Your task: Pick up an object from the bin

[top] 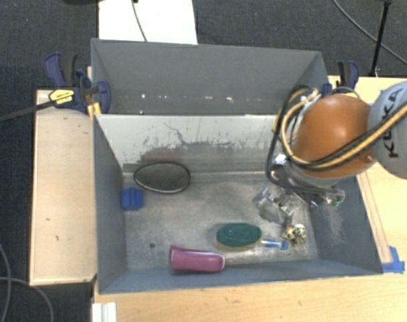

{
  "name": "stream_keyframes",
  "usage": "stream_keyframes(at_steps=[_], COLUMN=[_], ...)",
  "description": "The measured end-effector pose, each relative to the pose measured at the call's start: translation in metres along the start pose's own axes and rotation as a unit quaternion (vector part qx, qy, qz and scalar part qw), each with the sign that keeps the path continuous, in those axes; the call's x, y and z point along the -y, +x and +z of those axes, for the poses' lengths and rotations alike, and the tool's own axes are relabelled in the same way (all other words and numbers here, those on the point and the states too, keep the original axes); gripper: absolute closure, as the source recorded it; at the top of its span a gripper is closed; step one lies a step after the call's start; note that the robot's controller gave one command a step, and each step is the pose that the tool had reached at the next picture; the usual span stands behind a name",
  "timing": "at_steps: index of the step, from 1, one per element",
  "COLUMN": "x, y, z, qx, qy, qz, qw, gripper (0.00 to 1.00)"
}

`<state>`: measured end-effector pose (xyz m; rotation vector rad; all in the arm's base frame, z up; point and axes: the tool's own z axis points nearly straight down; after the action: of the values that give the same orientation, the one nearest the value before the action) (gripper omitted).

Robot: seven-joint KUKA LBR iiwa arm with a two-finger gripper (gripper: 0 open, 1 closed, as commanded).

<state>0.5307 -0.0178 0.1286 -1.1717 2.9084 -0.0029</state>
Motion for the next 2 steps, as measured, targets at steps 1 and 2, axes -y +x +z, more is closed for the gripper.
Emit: stream_keyframes(at_steps=[1, 2], x=[-0.001, -0.062], y=[0.000, 0.001], z=[0.001, 0.057], qx=[-0.0008, 0.0003], qy=[-0.002, 0.000], qz=[0.001, -0.098], qw=[1.0000, 0.9951], gripper=[0.00, 0.00])
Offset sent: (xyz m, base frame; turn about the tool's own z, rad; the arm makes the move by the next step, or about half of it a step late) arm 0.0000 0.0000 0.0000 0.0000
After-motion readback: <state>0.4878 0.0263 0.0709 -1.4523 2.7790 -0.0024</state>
